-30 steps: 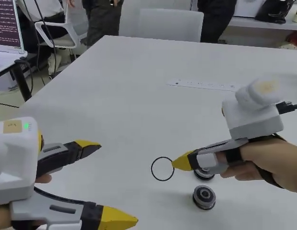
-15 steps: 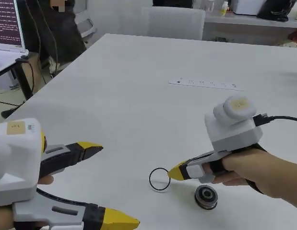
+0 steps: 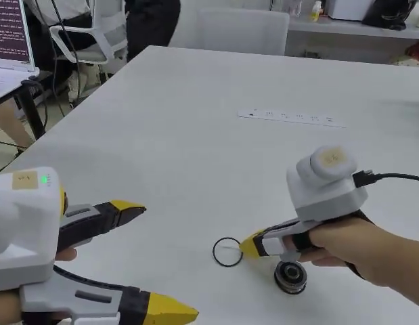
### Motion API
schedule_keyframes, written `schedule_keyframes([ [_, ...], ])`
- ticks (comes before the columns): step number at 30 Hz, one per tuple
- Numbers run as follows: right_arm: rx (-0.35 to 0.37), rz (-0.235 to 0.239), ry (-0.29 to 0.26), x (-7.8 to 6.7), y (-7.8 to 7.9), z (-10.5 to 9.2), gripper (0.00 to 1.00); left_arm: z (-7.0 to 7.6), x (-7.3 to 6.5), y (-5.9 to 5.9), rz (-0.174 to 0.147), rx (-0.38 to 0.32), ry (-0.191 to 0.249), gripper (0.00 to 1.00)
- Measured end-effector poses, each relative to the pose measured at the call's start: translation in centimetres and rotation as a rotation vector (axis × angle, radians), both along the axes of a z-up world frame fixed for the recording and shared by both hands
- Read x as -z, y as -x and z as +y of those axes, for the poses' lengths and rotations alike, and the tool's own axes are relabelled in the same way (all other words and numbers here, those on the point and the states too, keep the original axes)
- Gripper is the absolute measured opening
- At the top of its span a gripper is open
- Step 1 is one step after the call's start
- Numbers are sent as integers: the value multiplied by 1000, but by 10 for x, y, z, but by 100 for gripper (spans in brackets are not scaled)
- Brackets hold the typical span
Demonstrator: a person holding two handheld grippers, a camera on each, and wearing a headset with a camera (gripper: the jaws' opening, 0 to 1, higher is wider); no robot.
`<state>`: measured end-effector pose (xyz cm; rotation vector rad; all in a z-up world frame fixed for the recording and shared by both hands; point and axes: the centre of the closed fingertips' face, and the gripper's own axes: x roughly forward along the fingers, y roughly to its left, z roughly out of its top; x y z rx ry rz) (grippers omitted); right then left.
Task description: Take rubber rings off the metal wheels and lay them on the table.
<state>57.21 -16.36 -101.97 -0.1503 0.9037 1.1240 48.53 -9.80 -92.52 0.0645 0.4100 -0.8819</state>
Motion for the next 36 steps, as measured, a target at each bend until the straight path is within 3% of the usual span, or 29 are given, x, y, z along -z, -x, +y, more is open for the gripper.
schedule_keyframes([
  [7,-7,-21,11,1,-1,-2,2,-1,1,1,5,6,-3,99],
  [14,-31,-37,26,-8,0,-9,6,-1,2,1,7,3,-2,99],
  [23,-121,-116,57,-29,13,-18,11,-2,4,3,16,10,-11,99],
  [36,-145,-156,-18,-75,30,-38,16,-1,8,5,27,21,-47,99],
])
